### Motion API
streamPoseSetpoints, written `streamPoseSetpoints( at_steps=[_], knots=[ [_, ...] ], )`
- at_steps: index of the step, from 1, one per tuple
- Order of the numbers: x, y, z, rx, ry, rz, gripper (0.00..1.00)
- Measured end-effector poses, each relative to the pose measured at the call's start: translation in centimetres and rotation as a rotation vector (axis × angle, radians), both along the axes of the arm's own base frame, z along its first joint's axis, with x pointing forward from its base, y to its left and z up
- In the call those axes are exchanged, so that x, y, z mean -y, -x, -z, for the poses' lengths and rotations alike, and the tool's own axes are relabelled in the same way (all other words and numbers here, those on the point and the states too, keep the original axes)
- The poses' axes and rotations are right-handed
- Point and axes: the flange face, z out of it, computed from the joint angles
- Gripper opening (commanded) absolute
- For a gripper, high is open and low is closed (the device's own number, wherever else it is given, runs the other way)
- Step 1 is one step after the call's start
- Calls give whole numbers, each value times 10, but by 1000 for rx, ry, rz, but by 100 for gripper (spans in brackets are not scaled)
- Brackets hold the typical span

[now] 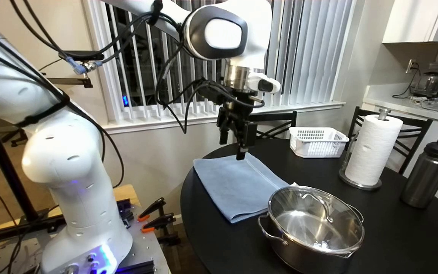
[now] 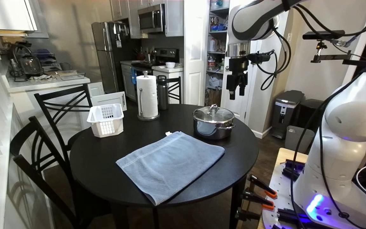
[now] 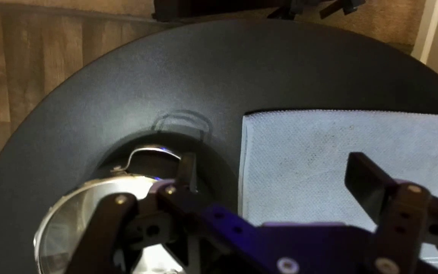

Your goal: Remove the glass lid from the silver pot.

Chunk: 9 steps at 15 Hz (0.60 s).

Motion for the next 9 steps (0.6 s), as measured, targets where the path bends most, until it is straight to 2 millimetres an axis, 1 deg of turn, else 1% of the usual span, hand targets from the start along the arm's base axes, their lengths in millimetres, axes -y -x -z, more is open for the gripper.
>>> streamPoseSetpoints(
  at_steps=[2, 6, 7, 9],
  knots=[
    [23, 7, 12, -18, -45, 104, 100],
    [58, 20, 37, -64, -111, 301, 100],
    [72, 27, 43, -74, -121, 348, 100],
    [105, 47, 49, -81, -139, 451, 100]
  ],
)
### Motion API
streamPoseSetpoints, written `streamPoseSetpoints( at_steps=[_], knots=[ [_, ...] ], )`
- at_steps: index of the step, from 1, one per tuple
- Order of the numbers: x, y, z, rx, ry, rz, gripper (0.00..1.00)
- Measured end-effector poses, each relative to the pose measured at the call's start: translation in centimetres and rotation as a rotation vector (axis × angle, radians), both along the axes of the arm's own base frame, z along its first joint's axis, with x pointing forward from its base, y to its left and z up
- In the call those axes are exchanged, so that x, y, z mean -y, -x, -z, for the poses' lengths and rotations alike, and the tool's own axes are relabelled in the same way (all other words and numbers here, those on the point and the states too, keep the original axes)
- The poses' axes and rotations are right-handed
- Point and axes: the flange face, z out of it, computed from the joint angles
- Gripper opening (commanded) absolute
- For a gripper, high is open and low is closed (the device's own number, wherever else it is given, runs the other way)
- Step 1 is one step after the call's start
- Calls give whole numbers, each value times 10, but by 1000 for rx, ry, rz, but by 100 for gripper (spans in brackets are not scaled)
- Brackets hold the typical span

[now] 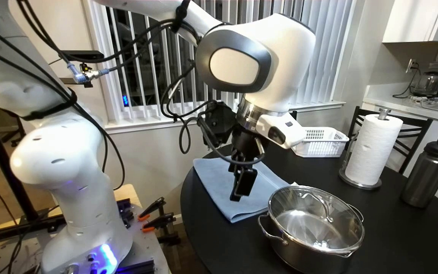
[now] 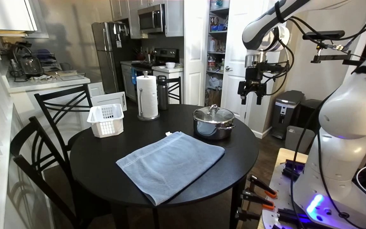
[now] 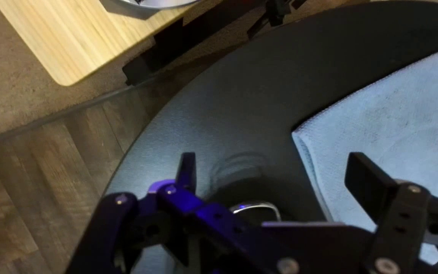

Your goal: Remove the glass lid from the silver pot.

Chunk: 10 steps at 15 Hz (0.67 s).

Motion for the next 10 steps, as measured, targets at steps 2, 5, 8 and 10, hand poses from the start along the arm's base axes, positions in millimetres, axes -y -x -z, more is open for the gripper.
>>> streamPoseSetpoints(
  at_steps=[2, 5, 8, 10],
  knots=[
    [34, 23, -4, 7, -5, 111, 100],
    [75, 48, -23, 30, 17, 280, 100],
    [85, 50, -34, 38, 28, 342, 100],
    [84, 49, -34, 36, 28, 344, 100]
  ],
)
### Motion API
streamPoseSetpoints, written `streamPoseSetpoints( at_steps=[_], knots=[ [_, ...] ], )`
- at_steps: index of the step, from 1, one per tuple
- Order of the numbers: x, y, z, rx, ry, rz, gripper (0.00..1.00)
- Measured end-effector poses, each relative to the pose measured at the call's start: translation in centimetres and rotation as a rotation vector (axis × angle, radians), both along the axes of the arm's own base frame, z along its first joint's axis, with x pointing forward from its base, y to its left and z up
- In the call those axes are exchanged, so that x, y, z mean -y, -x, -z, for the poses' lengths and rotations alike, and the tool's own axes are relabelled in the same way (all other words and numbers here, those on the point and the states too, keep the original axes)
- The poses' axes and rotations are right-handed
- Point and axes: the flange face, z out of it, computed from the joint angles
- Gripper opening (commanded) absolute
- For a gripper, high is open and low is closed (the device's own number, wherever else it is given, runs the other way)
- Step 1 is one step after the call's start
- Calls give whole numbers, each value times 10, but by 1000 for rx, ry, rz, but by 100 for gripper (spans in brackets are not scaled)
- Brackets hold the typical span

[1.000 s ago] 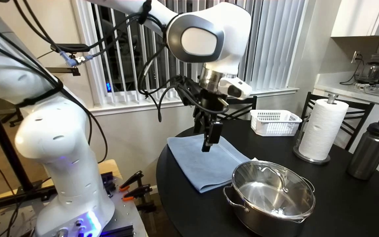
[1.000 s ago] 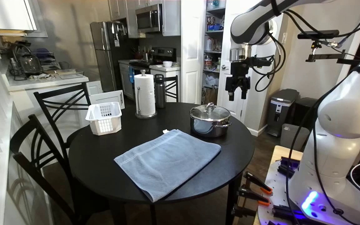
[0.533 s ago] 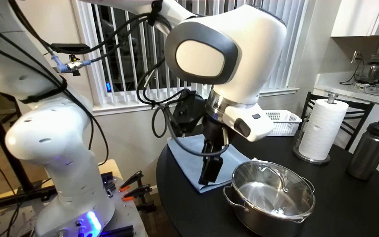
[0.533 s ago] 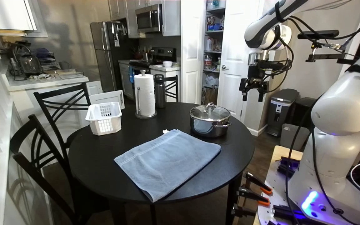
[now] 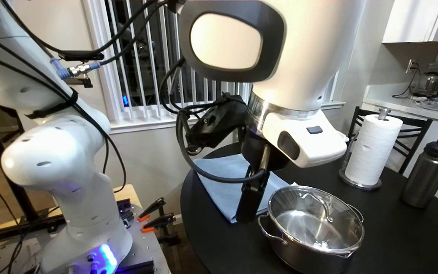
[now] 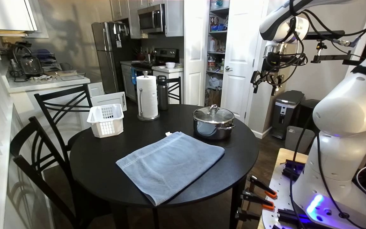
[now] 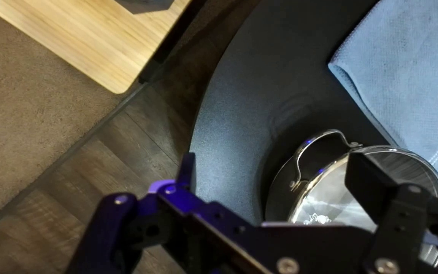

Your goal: Remove the glass lid from the silver pot.

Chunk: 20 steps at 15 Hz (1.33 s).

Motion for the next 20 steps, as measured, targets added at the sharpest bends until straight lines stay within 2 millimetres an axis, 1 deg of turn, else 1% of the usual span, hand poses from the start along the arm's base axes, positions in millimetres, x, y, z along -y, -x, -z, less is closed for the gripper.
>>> streamPoseSetpoints(
  at_steps=[3, 5, 7, 11, 13, 15, 20],
  knots=[
    [0, 0, 0, -1, 0, 2, 100],
    [5, -3, -1, -6, 7, 72, 100],
    [25, -11, -6, 7, 3, 178, 100],
    [84, -31, -14, 67, -44, 385, 100],
    [104, -44, -15, 79, -65, 488, 100],
    [107, -50, -12, 70, -61, 493, 100],
    [107, -49, -14, 74, -61, 493, 100]
  ],
)
